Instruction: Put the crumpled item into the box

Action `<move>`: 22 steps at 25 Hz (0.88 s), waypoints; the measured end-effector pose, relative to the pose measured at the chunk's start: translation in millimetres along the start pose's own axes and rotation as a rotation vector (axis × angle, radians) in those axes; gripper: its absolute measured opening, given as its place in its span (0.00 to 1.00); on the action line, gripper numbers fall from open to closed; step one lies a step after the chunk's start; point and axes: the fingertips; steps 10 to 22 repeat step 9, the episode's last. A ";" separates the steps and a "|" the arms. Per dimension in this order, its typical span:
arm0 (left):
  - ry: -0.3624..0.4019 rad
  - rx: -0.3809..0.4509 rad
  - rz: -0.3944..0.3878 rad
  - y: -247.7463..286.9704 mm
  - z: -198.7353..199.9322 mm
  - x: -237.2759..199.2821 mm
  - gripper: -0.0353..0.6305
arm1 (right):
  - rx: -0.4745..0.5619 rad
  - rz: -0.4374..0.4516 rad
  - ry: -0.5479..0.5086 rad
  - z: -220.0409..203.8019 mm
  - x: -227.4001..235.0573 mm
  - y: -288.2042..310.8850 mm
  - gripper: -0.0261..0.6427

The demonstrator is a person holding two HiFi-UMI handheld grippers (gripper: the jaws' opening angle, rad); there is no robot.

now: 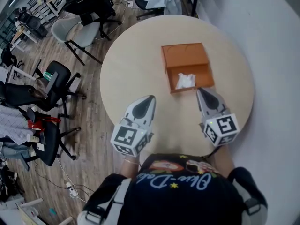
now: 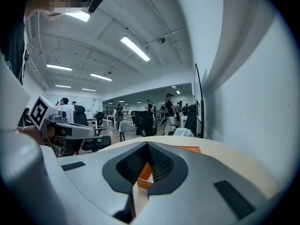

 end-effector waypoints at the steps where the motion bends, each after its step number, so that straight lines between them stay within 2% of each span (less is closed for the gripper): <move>1: -0.001 -0.001 -0.001 0.5 -0.8 -0.2 0.04 | 0.000 -0.001 0.001 -0.7 0.0 -0.1 0.04; 22: 0.002 -0.007 -0.012 6.8 -4.8 4.6 0.04 | 0.001 -0.011 0.006 -4.9 5.3 -3.1 0.04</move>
Point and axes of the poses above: the fingertips, and each gripper's own axes: y forward along the fingers, x to its right, z out of its top, and after that the axes turned 11 degrees about -y, right-handed
